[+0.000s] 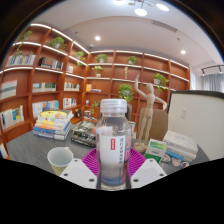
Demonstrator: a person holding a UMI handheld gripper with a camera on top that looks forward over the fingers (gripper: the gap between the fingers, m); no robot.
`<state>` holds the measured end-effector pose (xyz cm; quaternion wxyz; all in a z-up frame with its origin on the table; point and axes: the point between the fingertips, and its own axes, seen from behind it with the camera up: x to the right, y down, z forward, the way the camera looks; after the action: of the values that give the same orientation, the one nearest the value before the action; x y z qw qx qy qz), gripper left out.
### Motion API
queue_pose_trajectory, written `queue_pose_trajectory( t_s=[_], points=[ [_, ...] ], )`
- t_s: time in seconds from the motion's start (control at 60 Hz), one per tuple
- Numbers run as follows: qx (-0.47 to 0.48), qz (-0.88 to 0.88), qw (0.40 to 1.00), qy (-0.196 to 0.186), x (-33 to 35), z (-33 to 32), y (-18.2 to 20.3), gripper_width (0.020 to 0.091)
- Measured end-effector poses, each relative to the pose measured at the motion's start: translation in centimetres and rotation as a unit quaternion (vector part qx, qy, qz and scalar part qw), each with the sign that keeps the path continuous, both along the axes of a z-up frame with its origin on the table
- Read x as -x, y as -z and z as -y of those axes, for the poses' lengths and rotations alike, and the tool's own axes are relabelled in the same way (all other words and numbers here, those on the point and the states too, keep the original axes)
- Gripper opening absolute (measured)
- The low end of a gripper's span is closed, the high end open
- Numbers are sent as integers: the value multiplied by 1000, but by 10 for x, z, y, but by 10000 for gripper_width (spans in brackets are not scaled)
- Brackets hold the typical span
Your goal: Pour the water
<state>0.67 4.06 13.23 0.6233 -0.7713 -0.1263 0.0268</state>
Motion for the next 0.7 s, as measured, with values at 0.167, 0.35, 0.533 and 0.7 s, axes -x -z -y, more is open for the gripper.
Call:
queue_pose_trajectory(
  t_s=[0.167, 0.35, 0.533, 0.7],
  points=[
    [-18, -48, 999, 5, -3, -7, 21, 363],
    [0, -72, 997, 11, -6, -11, 52, 369],
    [-23, -74, 997, 10, -7, -7, 50, 378],
    [-36, -70, 997, 21, -8, -4, 48, 498]
  ],
)
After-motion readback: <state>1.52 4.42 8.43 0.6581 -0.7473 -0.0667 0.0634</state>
